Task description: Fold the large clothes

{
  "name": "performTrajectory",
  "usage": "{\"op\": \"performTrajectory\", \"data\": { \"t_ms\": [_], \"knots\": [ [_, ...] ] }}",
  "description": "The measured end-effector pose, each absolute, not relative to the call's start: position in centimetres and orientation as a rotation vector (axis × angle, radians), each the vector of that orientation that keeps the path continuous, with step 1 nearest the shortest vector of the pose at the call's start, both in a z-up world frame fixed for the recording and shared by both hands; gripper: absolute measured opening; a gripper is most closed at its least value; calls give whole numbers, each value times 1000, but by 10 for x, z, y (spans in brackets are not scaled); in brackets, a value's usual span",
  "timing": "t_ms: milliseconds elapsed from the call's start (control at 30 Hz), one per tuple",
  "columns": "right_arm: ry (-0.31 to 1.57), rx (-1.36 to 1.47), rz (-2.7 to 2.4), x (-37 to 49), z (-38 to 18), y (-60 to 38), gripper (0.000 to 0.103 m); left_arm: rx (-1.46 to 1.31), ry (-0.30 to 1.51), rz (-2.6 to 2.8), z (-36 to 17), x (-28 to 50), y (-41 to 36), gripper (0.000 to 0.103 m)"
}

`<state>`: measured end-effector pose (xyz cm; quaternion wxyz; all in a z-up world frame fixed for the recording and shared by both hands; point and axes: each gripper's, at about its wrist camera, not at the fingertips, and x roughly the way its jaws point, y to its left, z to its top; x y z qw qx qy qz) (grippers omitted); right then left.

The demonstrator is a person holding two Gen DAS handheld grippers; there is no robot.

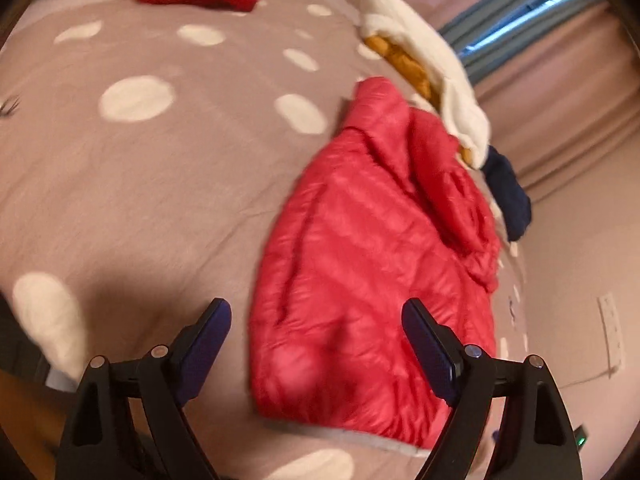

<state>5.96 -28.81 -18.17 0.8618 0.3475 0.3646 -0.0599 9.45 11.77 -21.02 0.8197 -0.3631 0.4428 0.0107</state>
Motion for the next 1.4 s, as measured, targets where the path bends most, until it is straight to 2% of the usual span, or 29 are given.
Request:
{"op": "performTrajectory", "data": {
  "t_ms": [133, 333, 500, 600, 667, 733, 800, 867, 967, 1200, 1233, 1300, 1333, 1400],
  "knots": [
    [832, 898, -61, 46, -210, -297, 85, -757, 1010, 48, -221, 92, 126, 86],
    [867, 915, -36, 38, -222, -281, 84, -815, 1009, -166, -236, 90, 119, 86],
    [869, 984, 92, 49, -232, -263, 84, -1097, 1072, -538, -260, 102, 94, 86],
    [860, 969, 109, 56, -234, -247, 83, -979, 1064, -461, -255, 108, 74, 75],
    [847, 920, 103, 57, -232, -239, 75, -916, 1030, -428, -252, 112, 66, 64],
    [828, 935, 101, 58, -235, -239, 68, -879, 1003, -341, -256, 116, 64, 36],
    [797, 988, 116, 58, -241, -243, 65, -893, 977, -312, -264, 118, 67, 27],
    [758, 1043, 130, 58, -247, -249, 64, -958, 944, -294, -270, 118, 73, 23],
    [715, 1075, 145, 58, -249, -253, 65, -1043, 923, -265, -274, 118, 78, 23],
    [676, 977, 165, 65, -240, -230, 64, -922, 880, -218, -264, 118, 64, 23],
    [674, 978, 176, 67, -240, -228, 58, -910, 876, -216, -263, 119, 63, 23],
    [695, 975, 174, 73, -244, -225, 31, -891, 848, -226, -267, 113, 65, 21],
    [722, 953, 141, 77, -248, -223, 10, -881, 840, -227, -271, 113, 68, 19],
    [757, 897, 78, 82, -258, -221, 5, -860, 832, -215, -271, 107, 70, 19]
  ]
}}
